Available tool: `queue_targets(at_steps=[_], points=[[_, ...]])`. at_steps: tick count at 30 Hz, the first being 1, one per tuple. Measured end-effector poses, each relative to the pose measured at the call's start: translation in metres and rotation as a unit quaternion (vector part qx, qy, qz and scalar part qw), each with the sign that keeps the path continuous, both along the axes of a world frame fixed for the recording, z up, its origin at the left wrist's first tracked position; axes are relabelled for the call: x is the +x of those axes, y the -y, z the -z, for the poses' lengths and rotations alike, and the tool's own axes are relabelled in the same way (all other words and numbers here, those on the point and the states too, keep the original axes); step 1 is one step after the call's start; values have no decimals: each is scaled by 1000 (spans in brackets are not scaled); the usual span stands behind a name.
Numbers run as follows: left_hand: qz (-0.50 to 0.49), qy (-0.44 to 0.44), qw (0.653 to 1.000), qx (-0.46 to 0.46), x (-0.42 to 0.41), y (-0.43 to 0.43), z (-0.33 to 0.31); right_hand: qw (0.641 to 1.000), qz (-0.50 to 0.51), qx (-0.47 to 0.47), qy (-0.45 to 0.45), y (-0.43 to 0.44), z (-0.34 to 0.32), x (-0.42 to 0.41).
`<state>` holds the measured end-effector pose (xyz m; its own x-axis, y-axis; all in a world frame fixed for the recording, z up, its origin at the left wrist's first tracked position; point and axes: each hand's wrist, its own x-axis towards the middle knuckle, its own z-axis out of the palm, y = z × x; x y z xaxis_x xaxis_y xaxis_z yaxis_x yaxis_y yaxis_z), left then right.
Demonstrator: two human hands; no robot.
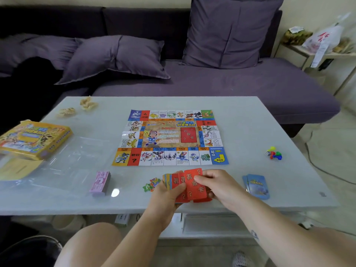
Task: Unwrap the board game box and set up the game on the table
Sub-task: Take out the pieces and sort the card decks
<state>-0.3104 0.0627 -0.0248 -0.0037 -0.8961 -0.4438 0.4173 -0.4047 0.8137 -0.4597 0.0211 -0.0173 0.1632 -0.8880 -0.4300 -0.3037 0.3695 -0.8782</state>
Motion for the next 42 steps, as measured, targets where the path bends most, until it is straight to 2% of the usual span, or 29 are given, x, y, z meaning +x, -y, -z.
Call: queue_targets(at_steps=[3,7,10,17,21,28,32,34,37,39,41,42], points=[[6,-2,1000,5,-1,0,1,1000,6,-6,-10,2,1,-3],[-7,-64,997,31,0,5,2,999,38,-17,-22,6,3,-5],[4,-29,1000,6,0,7,1,999,34,-14,-1,5,3,0],[-4,29,999,20,-3,9,4,999,34,18,30,1,3,2],[6,-57,998,6,-3,4,-2,997,63,19,37,4,7,-4],[-9,-42,999,-10,-8,6,-2,998,46,-10,39,-2,1,1],[-79,-50,996,12,0,9,-3,993,96,-67,-28,3,3,-5],[-116,-42,992,17,9,10,-2,988,87,-104,-76,4,5,-6],[-128,-39,991,26,13,10,-3,970,56,-134,-194,3,13,-1],[-122,-35,991,32,9,9,-5,945,53,-157,-282,0,14,-1],[-107,-39,993,33,5,9,-7,939,52,-194,-278,-4,8,-3],[-97,-40,994,35,1,9,-6,951,44,-194,-238,-7,3,-3]])
